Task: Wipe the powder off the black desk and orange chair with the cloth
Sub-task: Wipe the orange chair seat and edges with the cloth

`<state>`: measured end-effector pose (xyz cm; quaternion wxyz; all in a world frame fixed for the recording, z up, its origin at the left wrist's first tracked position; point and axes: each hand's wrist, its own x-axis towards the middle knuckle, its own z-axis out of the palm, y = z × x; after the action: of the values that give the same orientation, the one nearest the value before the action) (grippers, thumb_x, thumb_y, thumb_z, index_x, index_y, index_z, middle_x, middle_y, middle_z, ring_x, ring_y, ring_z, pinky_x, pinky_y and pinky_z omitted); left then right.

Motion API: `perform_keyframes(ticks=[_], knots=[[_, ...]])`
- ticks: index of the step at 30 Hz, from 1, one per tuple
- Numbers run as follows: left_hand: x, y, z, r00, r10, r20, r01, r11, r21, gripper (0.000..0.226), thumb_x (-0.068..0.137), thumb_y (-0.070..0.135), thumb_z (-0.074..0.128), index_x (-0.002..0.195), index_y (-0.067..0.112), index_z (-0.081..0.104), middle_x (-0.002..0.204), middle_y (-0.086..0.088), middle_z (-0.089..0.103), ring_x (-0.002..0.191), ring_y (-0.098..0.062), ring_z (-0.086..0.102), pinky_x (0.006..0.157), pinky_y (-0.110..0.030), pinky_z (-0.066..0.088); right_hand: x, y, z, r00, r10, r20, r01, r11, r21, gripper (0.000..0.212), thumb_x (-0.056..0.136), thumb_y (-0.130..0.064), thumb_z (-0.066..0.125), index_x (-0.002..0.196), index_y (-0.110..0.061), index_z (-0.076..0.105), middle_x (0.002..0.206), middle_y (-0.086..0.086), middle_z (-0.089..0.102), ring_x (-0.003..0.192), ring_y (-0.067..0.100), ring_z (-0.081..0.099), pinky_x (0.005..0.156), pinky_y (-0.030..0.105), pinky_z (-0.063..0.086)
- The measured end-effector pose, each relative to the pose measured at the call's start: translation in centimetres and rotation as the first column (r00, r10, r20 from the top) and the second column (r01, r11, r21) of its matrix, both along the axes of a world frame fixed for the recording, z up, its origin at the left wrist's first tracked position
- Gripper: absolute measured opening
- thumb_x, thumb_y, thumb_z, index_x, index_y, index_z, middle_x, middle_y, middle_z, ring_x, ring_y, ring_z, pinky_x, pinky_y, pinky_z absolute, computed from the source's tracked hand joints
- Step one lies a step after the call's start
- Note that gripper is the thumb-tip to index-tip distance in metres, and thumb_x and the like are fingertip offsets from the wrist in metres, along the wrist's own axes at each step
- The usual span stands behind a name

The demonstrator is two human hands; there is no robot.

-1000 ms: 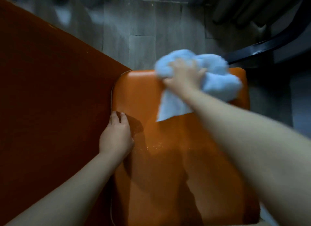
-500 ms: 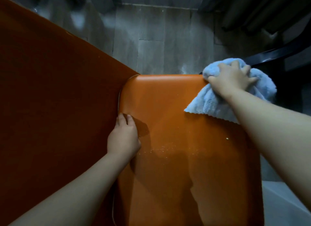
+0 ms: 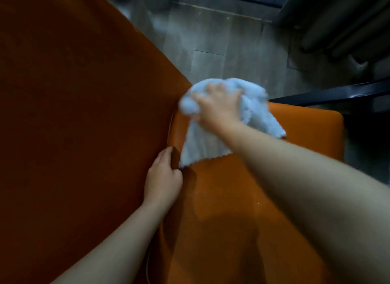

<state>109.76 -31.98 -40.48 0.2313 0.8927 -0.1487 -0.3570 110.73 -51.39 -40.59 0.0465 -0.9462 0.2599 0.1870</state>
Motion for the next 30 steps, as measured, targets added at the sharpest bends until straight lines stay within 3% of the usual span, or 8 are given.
perform_keyframes(ticks=[4, 10, 12, 16, 20, 23, 26, 30], knots=[[0.1, -0.4, 0.3, 0.999, 0.015, -0.033, -0.015, 1.0, 0.006, 0.06, 0.091, 0.014, 0.045, 0.147, 0.02, 0.026, 0.151, 0.002, 0.031, 0.134, -0.019, 0.035, 0.106, -0.029, 0.032, -2.7, -6.8, 2.4, 0.889, -0.458, -0.026, 0.444, 0.873, -0.2, 0.042, 0.085, -0.045, 0.048, 0.12, -0.024, 0.06, 0.125, 0.013, 0.046, 0.121, 0.034, 0.036, 0.1, 0.063, 0.024], [-0.1, -0.6, 0.3, 0.998, -0.015, -0.062, 0.014, 1.0, -0.019, 0.056, 0.085, 0.013, 0.05, 0.139, 0.018, 0.037, 0.146, 0.002, 0.037, 0.13, -0.02, 0.039, 0.095, -0.027, 0.035, 0.4, 3.8, 0.3, 0.979, 0.14, 0.148, -0.144, 0.989, 0.017, 0.039, 0.082, -0.048, 0.056, 0.118, -0.034, 0.06, 0.135, 0.005, 0.04, 0.131, 0.032, 0.025, 0.101, 0.072, 0.005], [0.3, -0.4, 0.1, 0.998, -0.02, -0.052, 0.019, 1.0, -0.02, 0.058, 0.086, 0.012, 0.049, 0.142, 0.02, 0.035, 0.148, 0.005, 0.035, 0.132, -0.018, 0.037, 0.098, -0.025, 0.033, 0.6, 1.6, -0.3, 0.996, 0.075, 0.048, -0.073, 0.997, -0.041, 0.04, 0.086, -0.045, 0.051, 0.124, -0.033, 0.055, 0.132, 0.007, 0.041, 0.128, 0.029, 0.029, 0.102, 0.071, 0.01], [-0.3, -0.4, 0.3, 0.997, -0.03, -0.076, 0.032, 0.999, 0.023, 0.066, 0.089, 0.022, 0.048, 0.149, 0.022, 0.019, 0.155, 0.006, 0.02, 0.138, -0.015, 0.028, 0.104, -0.024, 0.03, -1.6, -5.9, 1.4, 0.894, -0.444, -0.059, 0.416, 0.872, -0.259, 0.04, 0.087, -0.036, 0.043, 0.118, -0.018, 0.061, 0.125, 0.015, 0.044, 0.122, 0.032, 0.033, 0.103, 0.068, 0.016], [-0.4, -0.6, 0.6, 0.995, -0.023, -0.093, 0.027, 0.999, 0.034, 0.068, 0.089, 0.025, 0.05, 0.149, 0.022, 0.018, 0.156, 0.005, 0.018, 0.138, -0.016, 0.028, 0.1, -0.021, 0.029, -0.3, -2.6, 2.5, 0.988, -0.094, 0.125, 0.118, 0.974, -0.194, 0.037, 0.08, -0.046, 0.055, 0.099, -0.019, 0.071, 0.13, 0.007, 0.046, 0.129, 0.032, 0.025, 0.102, 0.072, -0.003], [0.3, -0.5, 0.6, 0.997, -0.028, -0.075, 0.03, 0.999, 0.019, 0.056, 0.085, 0.026, 0.054, 0.139, 0.023, 0.036, 0.145, 0.005, 0.037, 0.124, -0.019, 0.044, 0.093, -0.028, 0.04, 1.5, 2.3, 1.1, 0.973, 0.153, 0.175, -0.132, 0.983, -0.125, 0.034, 0.084, -0.043, 0.056, 0.106, -0.019, 0.068, 0.122, 0.005, 0.052, 0.124, 0.03, 0.033, 0.106, 0.057, 0.009], [0.5, -0.5, 0.6, 0.999, -0.003, -0.047, 0.002, 1.0, -0.027, 0.036, 0.081, 0.024, 0.056, 0.116, 0.024, 0.049, 0.122, 0.008, 0.051, 0.098, -0.016, 0.053, 0.071, -0.027, 0.039, 0.9, 3.4, -0.6, 0.979, 0.045, 0.201, -0.037, 0.998, -0.041, 0.038, 0.089, -0.044, 0.05, 0.119, -0.022, 0.059, 0.123, 0.005, 0.05, 0.119, 0.03, 0.036, 0.095, 0.047, 0.026], [0.4, -0.7, 0.5, 1.0, -0.006, -0.024, 0.005, 1.0, -0.028, 0.03, 0.081, 0.025, 0.054, 0.11, 0.022, 0.051, 0.12, 0.007, 0.052, 0.096, -0.018, 0.054, 0.07, -0.029, 0.04, -0.7, 3.4, -1.9, 0.989, 0.026, 0.148, -0.021, 0.999, -0.035, 0.05, 0.089, -0.049, 0.046, 0.135, -0.031, 0.042, 0.131, 0.004, 0.04, 0.118, 0.03, 0.034, 0.085, 0.05, 0.034]])
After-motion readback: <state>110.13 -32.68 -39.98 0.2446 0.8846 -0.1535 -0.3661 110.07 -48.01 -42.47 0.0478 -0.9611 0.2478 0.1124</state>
